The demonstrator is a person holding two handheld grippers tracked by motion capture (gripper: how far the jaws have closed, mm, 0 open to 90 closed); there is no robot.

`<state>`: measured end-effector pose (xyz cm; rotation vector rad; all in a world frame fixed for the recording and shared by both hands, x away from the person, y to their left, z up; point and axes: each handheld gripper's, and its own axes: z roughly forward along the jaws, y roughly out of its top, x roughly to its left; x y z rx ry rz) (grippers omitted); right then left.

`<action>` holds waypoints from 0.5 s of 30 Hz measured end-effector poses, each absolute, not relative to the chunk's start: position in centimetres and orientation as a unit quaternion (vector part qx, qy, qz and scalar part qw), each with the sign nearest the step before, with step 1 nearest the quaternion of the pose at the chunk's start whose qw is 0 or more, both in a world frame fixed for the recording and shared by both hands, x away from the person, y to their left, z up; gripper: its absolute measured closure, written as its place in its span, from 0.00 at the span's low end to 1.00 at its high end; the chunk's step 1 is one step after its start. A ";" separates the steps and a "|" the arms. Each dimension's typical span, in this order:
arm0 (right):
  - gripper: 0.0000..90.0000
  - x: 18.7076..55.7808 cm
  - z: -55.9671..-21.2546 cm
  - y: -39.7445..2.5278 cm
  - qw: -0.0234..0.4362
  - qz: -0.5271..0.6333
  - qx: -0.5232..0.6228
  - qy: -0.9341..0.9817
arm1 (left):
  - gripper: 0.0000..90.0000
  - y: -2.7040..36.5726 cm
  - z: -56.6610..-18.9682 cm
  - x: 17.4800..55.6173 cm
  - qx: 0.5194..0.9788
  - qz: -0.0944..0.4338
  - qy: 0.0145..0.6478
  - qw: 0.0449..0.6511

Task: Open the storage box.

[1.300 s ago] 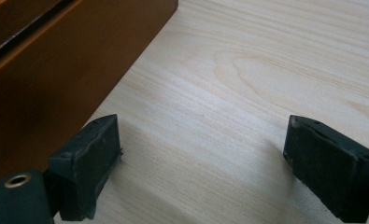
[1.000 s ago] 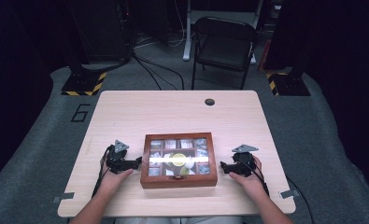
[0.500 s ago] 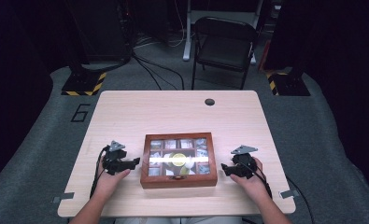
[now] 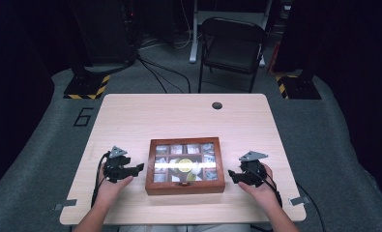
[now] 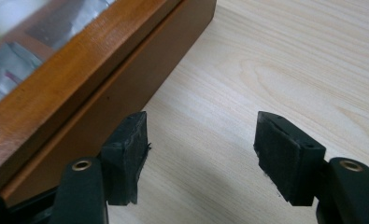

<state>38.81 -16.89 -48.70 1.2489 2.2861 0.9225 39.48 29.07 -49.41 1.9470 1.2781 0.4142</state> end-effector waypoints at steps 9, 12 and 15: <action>0.38 38.5 -48.0 -17.4 0.171 0.347 0.451 0.804 | 0.35 28.8 -48.5 38.0 0.760 0.158 0.493 0.392; 0.38 38.2 -47.6 -17.4 0.173 0.350 0.450 0.803 | 0.36 28.8 -48.3 37.5 0.760 0.155 0.491 0.397; 0.38 38.1 -47.5 -17.5 0.177 0.351 0.443 0.806 | 0.36 28.8 -48.1 37.1 0.760 0.154 0.489 0.399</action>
